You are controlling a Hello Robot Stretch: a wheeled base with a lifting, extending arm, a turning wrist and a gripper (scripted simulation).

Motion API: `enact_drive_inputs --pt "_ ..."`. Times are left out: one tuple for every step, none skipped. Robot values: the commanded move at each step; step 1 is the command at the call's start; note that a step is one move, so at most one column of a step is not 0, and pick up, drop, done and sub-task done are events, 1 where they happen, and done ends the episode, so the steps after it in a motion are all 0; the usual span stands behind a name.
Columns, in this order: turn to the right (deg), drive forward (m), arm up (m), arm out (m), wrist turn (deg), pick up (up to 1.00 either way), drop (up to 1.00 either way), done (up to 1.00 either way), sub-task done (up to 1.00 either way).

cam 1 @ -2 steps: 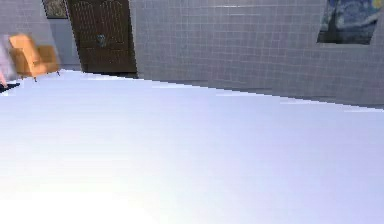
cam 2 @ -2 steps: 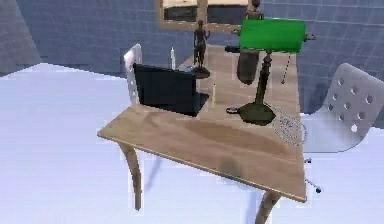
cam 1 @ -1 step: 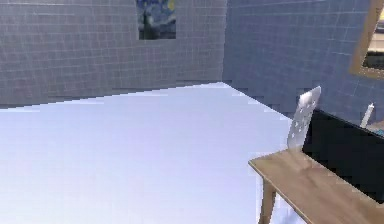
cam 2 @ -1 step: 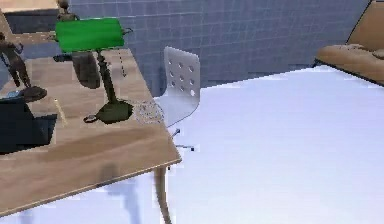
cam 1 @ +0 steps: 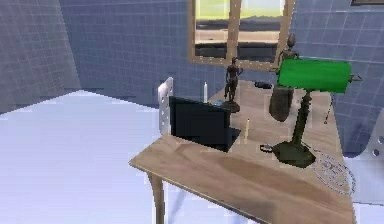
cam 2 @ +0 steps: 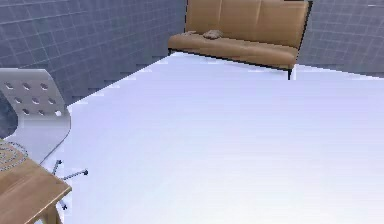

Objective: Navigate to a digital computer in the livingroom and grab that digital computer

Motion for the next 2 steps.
enact_drive_inputs --pt "0.0 0.30 0.00 0.00 0.0 0.00 0.00 0.00 0.00" --pt "-45.0 0.00 0.00 0.00 0.0 0.00 0.00 0.00 0.00"
